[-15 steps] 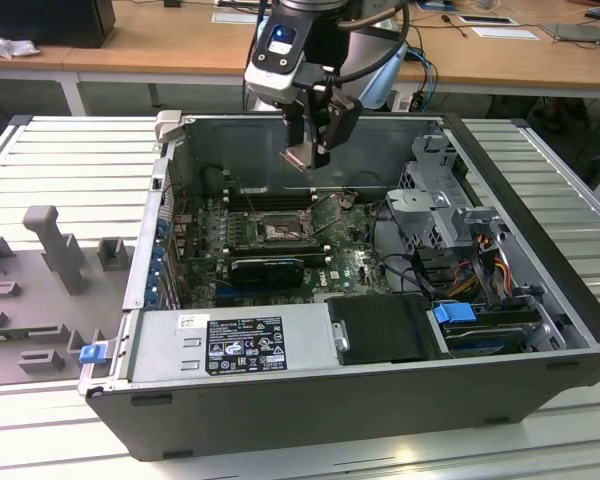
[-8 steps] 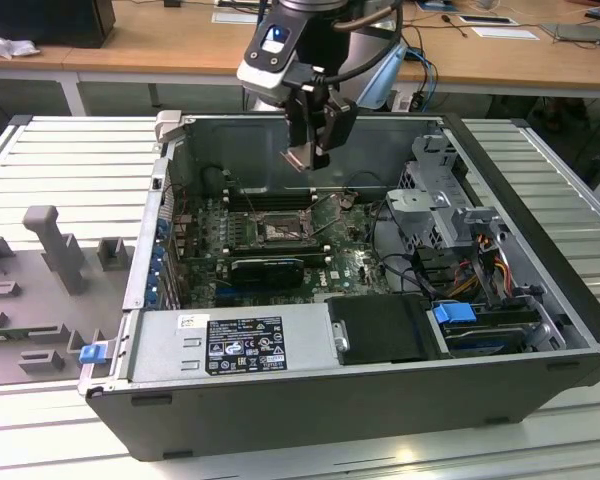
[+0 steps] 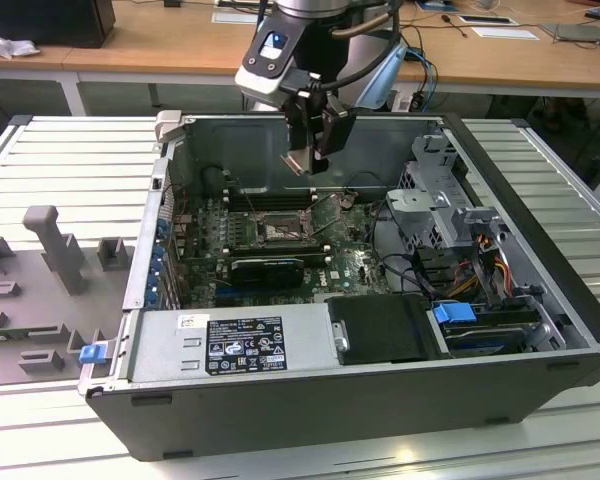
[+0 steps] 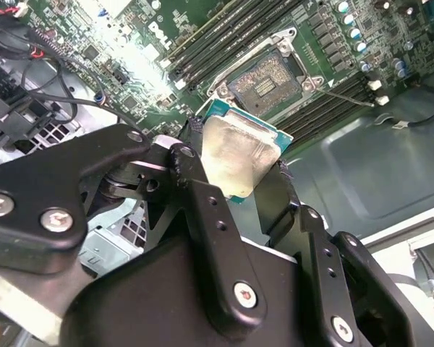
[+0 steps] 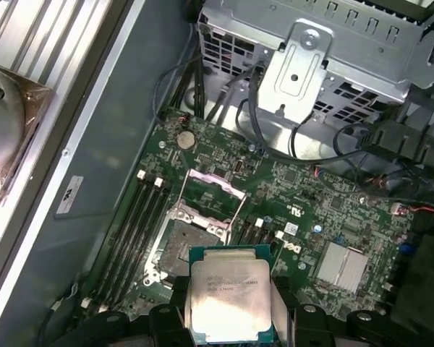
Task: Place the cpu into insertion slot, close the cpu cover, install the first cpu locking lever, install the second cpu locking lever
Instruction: 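Place the cpu into insertion slot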
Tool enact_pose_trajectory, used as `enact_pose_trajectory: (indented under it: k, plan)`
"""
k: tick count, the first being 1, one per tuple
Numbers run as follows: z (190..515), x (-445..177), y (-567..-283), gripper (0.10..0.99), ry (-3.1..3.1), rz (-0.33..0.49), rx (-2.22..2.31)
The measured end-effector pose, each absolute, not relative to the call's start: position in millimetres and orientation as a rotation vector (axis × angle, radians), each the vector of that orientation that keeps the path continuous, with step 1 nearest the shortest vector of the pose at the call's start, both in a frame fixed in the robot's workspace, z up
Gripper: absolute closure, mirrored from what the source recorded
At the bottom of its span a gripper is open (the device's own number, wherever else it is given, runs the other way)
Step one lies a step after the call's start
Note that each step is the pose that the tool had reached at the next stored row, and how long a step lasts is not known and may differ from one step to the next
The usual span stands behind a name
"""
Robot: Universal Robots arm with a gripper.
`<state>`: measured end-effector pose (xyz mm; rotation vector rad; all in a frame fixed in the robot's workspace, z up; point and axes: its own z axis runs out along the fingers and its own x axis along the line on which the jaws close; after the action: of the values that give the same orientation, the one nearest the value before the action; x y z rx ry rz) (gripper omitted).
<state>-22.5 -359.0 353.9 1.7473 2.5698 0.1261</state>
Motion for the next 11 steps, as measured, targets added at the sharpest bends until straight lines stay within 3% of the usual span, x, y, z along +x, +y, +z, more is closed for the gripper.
enact_pose_trajectory:
  k: [11]
  plan:
    - [353.3, -22.5, -359.0, 0.557, 2.485, 0.123, 1.86]
